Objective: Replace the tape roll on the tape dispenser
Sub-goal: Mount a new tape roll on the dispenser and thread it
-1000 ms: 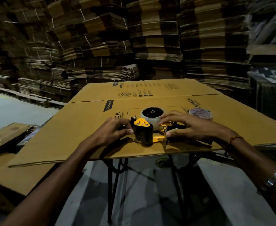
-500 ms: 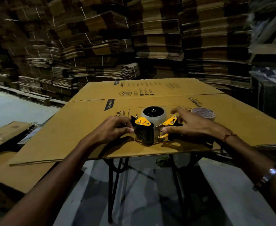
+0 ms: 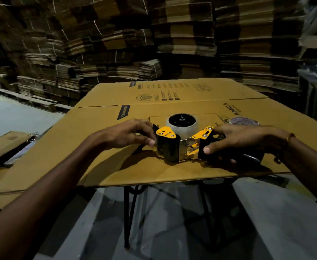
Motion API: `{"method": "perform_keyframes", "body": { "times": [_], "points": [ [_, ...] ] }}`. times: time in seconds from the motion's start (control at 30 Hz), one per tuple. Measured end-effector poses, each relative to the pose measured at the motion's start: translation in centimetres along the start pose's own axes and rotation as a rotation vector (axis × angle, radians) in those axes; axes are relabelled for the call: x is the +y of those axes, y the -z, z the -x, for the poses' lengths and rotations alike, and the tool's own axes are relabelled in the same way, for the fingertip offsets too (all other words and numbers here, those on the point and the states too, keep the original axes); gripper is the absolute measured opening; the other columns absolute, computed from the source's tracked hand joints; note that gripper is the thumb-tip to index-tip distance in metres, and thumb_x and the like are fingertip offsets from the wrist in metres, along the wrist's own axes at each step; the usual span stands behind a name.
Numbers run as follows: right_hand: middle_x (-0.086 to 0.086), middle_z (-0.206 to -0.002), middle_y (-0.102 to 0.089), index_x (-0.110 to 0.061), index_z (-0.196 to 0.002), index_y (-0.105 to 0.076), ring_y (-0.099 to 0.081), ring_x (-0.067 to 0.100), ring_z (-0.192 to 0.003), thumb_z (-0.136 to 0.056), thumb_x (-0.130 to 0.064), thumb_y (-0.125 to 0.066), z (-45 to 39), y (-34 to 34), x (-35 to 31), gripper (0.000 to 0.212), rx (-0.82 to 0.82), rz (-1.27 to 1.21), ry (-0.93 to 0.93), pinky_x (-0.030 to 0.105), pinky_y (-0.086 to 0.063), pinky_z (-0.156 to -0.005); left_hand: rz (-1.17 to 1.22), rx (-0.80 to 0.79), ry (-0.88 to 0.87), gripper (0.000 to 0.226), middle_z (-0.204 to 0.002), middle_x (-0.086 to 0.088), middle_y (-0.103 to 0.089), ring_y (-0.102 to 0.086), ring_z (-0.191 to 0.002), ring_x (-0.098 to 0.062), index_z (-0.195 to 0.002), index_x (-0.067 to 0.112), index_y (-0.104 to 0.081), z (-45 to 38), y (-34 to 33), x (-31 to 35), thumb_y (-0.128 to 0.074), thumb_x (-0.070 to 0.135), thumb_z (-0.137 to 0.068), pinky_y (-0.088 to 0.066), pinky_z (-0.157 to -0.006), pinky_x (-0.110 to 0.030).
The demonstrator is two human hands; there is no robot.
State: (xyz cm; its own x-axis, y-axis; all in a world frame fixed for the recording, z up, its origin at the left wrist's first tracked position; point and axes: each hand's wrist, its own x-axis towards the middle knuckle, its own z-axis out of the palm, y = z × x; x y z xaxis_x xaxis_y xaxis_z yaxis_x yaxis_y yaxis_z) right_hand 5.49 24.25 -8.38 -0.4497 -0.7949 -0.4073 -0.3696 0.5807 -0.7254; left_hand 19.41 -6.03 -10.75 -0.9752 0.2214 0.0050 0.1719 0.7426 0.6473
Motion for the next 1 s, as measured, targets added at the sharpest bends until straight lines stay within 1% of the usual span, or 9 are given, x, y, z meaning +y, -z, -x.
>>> {"method": "perform_keyframes", "body": {
  "times": [0.07,0.23,0.37,0.53,0.6,0.77,0.83,0.93,1.0],
  "points": [
    [0.008,-0.084,-0.071,-0.027,-0.125,-0.059,-0.062,0.013,-0.054,-0.082,-0.032,-0.073,-0.8,0.8,0.2,0.045,-0.008,-0.031,0.002,0.024,-0.053,-0.051,0.031,-0.037,0.002,0.011,-0.115,0.005,-0.056,-0.055,-0.105,-0.004,-0.091,0.022,-0.074,-0.7,0.9,-0.4,-0.064,0.019,-0.093,-0.050,-0.087,-0.018],
    [0.007,-0.084,-0.072,-0.026,-0.128,-0.056,-0.062,0.013,-0.053,-0.089,-0.020,-0.071,-2.9,2.8,-0.1,0.042,-0.035,-0.082,-0.013,0.025,-0.055,-0.052,0.034,-0.105,0.024,0.009,-0.114,0.002,-0.055,-0.056,-0.106,-0.004,-0.091,0.019,-0.074,-3.4,3.1,-1.4,-0.065,0.020,-0.093,-0.050,-0.087,-0.018],
    [0.002,-0.097,-0.072,-0.025,-0.120,-0.058,-0.062,0.006,-0.049,-0.091,-0.010,-0.070,-2.7,3.7,-2.0,0.035,-0.020,-0.158,-0.073,0.021,-0.053,-0.048,0.046,-0.139,0.088,0.010,-0.120,-0.004,-0.055,-0.055,-0.114,-0.012,-0.088,0.018,-0.073,-5.1,4.4,-1.5,-0.065,0.017,-0.094,-0.049,-0.097,-0.031],
    [0.002,-0.099,-0.063,-0.020,-0.120,-0.053,-0.061,0.001,-0.045,-0.092,-0.006,-0.068,-1.8,4.8,-4.4,0.034,-0.008,-0.165,-0.138,0.017,-0.051,-0.044,0.024,-0.124,0.198,0.013,-0.131,0.000,-0.048,-0.049,-0.121,-0.015,-0.084,0.027,-0.069,-6.0,5.0,-0.8,-0.066,0.021,-0.095,-0.043,-0.102,-0.032],
    [0.003,-0.098,-0.063,-0.015,-0.127,-0.052,-0.060,0.000,-0.046,-0.092,-0.005,-0.069,-1.3,5.5,-5.0,0.040,-0.010,-0.160,-0.134,0.017,-0.050,-0.044,0.022,-0.102,0.231,0.016,-0.120,0.001,-0.048,-0.049,-0.111,-0.012,-0.082,0.031,-0.066,-6.2,5.3,0.0,-0.065,0.021,-0.095,-0.043,-0.095,-0.031],
    [0.008,-0.112,-0.066,-0.029,-0.121,-0.052,-0.064,0.005,-0.050,-0.091,-0.015,-0.073,0.9,6.8,-5.2,0.039,-0.002,-0.108,-0.172,0.021,-0.053,-0.050,0.113,-0.170,0.269,0.032,-0.076,0.017,-0.062,-0.059,-0.074,0.005,-0.076,0.033,-0.063,-6.5,5.8,3.2,-0.060,0.008,-0.097,-0.042,-0.069,-0.020],
    [0.003,-0.113,-0.066,-0.025,-0.123,-0.054,-0.068,0.000,-0.061,-0.090,-0.016,-0.074,2.0,6.7,-5.2,0.039,0.028,-0.086,-0.168,0.022,-0.055,-0.056,0.204,-0.206,0.313,0.032,-0.070,0.012,-0.067,-0.063,-0.069,0.003,-0.080,0.025,-0.067,-6.4,5.8,4.1,-0.056,0.000,-0.097,-0.048,-0.067,-0.015],
    [-0.009,-0.116,-0.068,-0.030,-0.123,-0.057,-0.066,0.005,-0.106,-0.087,-0.024,-0.077,3.4,6.4,-5.0,0.042,0.104,-0.010,-0.096,0.031,-0.053,-0.090,0.296,-0.244,0.342,0.021,-0.078,0.002,-0.070,-0.067,-0.071,-0.004,-0.088,0.001,-0.071,-6.7,5.9,5.4,-0.054,-0.009,-0.094,-0.054,-0.070,-0.020],
    [-0.015,-0.112,-0.067,-0.028,-0.124,-0.057,-0.061,-0.001,-0.108,-0.087,-0.022,-0.077,4.4,6.3,-5.1,0.043,0.133,-0.020,-0.072,0.028,-0.050,-0.094,0.307,-0.254,0.352,0.014,-0.082,-0.013,-0.073,-0.067,-0.074,-0.007,-0.091,-0.011,-0.071,-7.1,6.1,6.1,-0.057,-0.010,-0.092,-0.054,-0.074,-0.020]
  ]
}}
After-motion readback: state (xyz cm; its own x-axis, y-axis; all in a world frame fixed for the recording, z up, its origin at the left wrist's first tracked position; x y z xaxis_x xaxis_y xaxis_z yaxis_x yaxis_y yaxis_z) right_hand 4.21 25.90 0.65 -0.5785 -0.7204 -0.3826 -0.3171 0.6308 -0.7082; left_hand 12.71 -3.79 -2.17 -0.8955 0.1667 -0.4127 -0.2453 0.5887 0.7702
